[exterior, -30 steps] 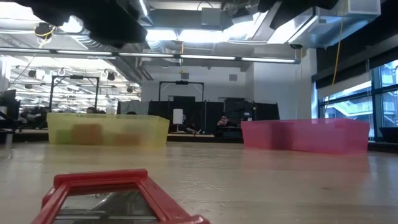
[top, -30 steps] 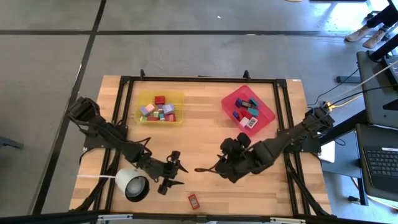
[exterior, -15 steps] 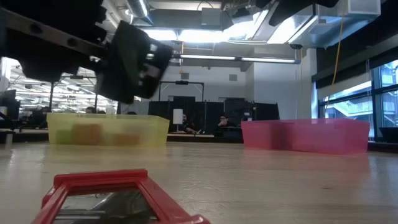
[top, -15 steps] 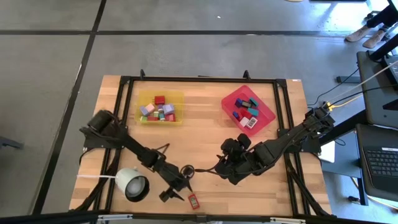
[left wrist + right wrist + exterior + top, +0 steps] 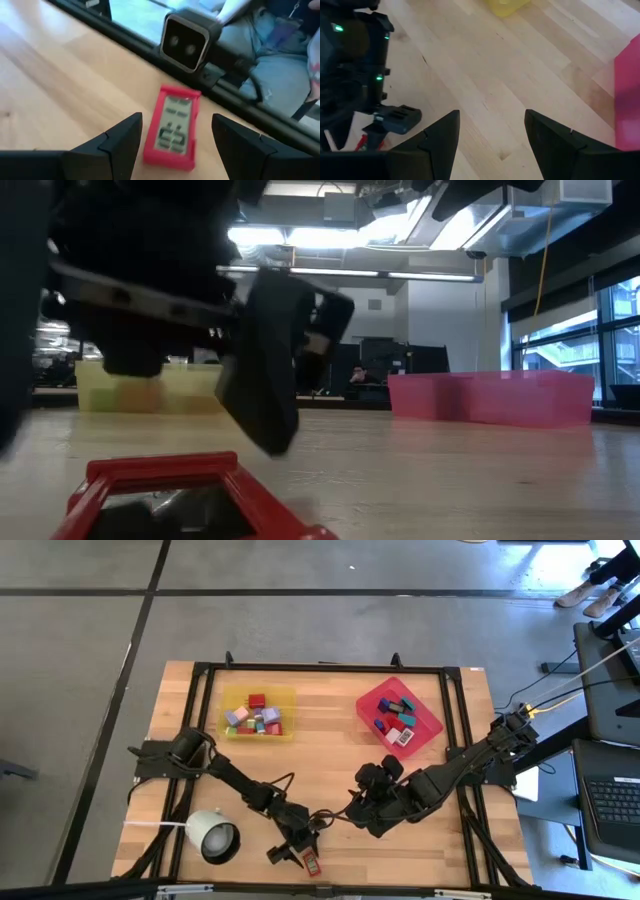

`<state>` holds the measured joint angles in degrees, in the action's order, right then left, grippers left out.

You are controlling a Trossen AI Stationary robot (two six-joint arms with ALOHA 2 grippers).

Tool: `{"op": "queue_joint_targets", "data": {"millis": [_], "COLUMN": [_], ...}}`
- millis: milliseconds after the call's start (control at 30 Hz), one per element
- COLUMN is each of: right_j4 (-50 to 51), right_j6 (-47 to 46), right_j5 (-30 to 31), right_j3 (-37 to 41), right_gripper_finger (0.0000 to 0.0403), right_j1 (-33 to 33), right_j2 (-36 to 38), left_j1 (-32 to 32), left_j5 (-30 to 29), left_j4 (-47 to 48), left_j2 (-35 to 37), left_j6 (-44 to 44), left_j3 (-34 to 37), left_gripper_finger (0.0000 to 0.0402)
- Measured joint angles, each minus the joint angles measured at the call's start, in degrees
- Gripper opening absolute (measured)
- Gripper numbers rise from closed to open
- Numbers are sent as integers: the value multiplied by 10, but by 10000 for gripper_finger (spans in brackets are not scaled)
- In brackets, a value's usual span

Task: Pick & Place Office items
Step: Put the red digital clock into the pink bin

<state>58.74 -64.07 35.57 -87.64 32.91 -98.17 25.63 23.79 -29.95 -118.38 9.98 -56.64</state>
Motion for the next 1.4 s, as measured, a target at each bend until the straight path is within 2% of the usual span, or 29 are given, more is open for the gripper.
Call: {"op": "queue_joint_targets", "data": {"millis": [167,500,633,800,933,1033,1100,1233,1400], "right_j4": [0,0,0,0,1,0,-2,-17,-60], "right_j6": [2,4,4,4,-8,-23,-35,-60,-61], "right_j5": [0,11,11,11,11,11,11,10,9], "right_j3": [0,0,0,0,0,0,0,0,0], "right_gripper_finger": [226,226,226,226,226,226,226,226,226], "right_j1": [0,0,0,0,3,7,10,15,17], "right_j2": [0,0,0,0,0,0,0,0,0], "left_j1": [-7,-6,-6,-8,-12,-15,-15,-12,-4], "left_j5": [9,-25,-27,-25,-31,-86,-149,-288,-477], "left_j4": [13,48,49,48,52,61,77,134,152], "left_j2": [-10,-8,-8,-8,-3,19,45,104,173], "left_j6": [3,45,68,72,47,2,-16,-8,-5], "left_j3": [-1,-2,-2,-2,0,0,0,0,0], "left_gripper_finger": [237,236,212,156,151,151,151,162,159]}}
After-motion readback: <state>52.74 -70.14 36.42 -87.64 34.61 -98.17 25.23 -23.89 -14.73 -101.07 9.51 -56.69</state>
